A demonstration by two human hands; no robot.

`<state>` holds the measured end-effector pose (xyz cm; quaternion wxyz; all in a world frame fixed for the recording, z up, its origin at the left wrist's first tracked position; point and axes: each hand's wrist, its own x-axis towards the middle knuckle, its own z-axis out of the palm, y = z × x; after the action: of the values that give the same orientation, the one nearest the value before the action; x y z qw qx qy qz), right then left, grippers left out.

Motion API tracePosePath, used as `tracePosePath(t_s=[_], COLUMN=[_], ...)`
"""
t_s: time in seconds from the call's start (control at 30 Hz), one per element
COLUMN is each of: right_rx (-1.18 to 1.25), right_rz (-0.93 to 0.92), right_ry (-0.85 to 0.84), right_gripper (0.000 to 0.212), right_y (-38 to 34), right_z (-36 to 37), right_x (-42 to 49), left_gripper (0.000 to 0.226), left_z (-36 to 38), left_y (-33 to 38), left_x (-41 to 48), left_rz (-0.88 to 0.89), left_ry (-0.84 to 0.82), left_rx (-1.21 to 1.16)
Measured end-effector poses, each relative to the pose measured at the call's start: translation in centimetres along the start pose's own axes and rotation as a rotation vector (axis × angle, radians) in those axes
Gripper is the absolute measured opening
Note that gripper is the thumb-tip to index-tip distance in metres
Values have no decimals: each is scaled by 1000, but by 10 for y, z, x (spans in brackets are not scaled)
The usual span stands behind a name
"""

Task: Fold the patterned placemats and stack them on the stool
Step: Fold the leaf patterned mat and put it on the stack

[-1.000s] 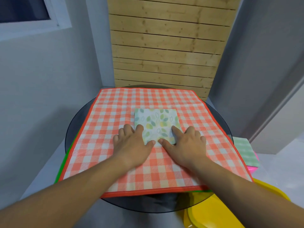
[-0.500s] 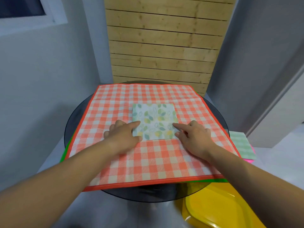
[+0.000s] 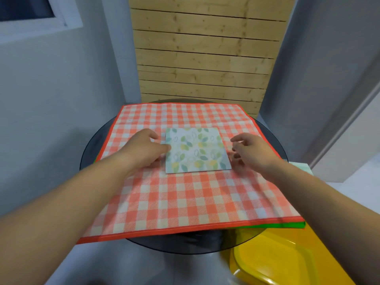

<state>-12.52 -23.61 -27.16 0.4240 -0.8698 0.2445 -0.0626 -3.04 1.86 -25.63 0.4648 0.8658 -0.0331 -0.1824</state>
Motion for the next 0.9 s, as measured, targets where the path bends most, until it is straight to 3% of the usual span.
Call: tracePosePath(t_s=[0.27, 0.47, 0.67, 0.9], right_rx=[219, 250, 246, 216], right_rz=[175, 150, -20, -83], right_ry=[-59, -83, -65, 3], right_gripper=[18, 46, 46, 39], right_y=[-14, -15, -2, 40], right_z=[8, 14, 2, -70], right_x=[9, 8, -9, -45], left_gripper=[46, 21, 33, 46], left_z=[12, 15, 24, 68], left_y=[5, 2, 7, 38], left_x=[2, 9, 0, -44], left_rz=[-79, -12, 93, 262], left_ry=[-20, 19, -17, -131], left_rx=[-246, -120, -156, -290])
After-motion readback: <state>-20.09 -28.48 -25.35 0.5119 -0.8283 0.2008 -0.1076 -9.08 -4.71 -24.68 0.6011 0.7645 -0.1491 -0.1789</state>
